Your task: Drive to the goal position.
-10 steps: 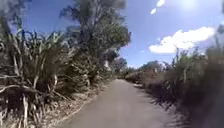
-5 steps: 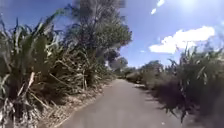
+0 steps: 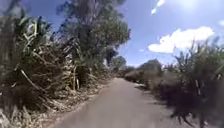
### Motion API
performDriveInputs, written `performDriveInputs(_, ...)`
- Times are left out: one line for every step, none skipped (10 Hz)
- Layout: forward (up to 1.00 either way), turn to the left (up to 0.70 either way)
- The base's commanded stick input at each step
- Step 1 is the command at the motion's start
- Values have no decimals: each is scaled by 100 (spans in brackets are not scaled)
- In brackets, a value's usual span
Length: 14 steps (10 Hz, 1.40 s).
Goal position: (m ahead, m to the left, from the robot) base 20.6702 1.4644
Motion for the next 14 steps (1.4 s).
performDriveInputs(100, 0)
performDriveInputs(100, 0)
performDriveInputs(100, -39)
performDriveInputs(100, -37)
performDriveInputs(100, -34)
performDriveInputs(100, 0)
performDriveInputs(100, 0)
performDriveInputs(100, 0)
performDriveInputs(100, 0)
performDriveInputs(100, 0)
performDriveInputs(100, 0)
performDriveInputs(100, 0)
performDriveInputs(100, 0)
performDriveInputs(100, 0)
